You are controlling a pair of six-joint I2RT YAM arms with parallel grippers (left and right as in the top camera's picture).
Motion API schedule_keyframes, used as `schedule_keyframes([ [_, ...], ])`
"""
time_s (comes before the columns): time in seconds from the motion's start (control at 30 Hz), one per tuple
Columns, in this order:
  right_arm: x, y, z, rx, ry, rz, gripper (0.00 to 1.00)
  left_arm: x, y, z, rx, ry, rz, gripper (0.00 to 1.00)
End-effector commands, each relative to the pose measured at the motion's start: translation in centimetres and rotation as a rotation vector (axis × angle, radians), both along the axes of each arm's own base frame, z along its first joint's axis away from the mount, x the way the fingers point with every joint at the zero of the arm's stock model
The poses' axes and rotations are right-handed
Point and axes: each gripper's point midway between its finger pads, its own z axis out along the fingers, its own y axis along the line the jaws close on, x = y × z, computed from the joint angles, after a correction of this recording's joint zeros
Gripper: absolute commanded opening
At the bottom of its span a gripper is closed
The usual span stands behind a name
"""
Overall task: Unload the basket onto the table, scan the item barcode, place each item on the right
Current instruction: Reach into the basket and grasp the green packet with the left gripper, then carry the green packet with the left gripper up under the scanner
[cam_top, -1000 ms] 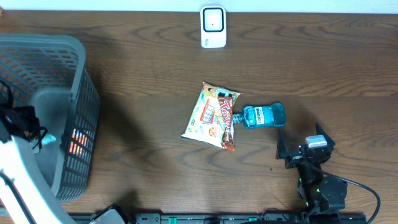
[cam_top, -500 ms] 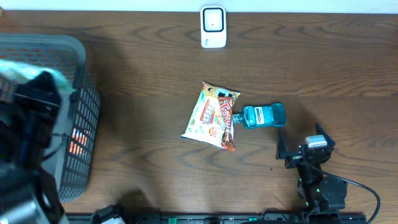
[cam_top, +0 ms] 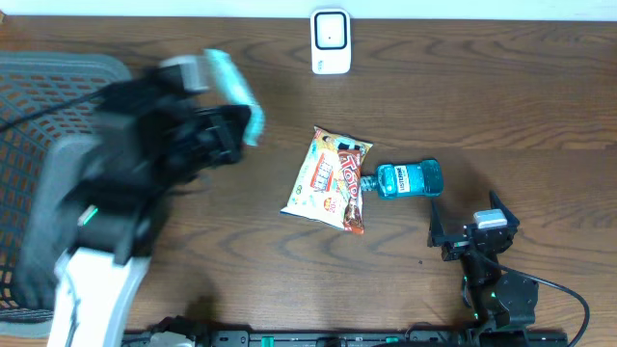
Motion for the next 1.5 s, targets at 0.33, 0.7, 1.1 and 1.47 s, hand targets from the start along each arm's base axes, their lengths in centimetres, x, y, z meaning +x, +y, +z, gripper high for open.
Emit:
schedule_keyframes([
  [0.33,0.0,0.1,-0.2,0.011,0.007,0.002,0.99,6.0,-14.9,-14.5,0.173,0.072,-0.364,0.07],
  [0.7,0.0,0.1,-0.2,0.011,0.007,0.002,0.99,7.3,-24.5,-19.0,0.058,-0.011,-0.439,0.08],
  [1.1,0.0,0.1,-0.2,0.011,0.007,0.002,0.99,9.4,-25.4,-26.0,0.162,-0.012,-0.343,0.08],
  [1.47,0.0,0.1,-0.2,0.011,0.007,0.002,0.99,5.3,-27.2,-28.0,0.219,0.056,-0.435,0.08],
])
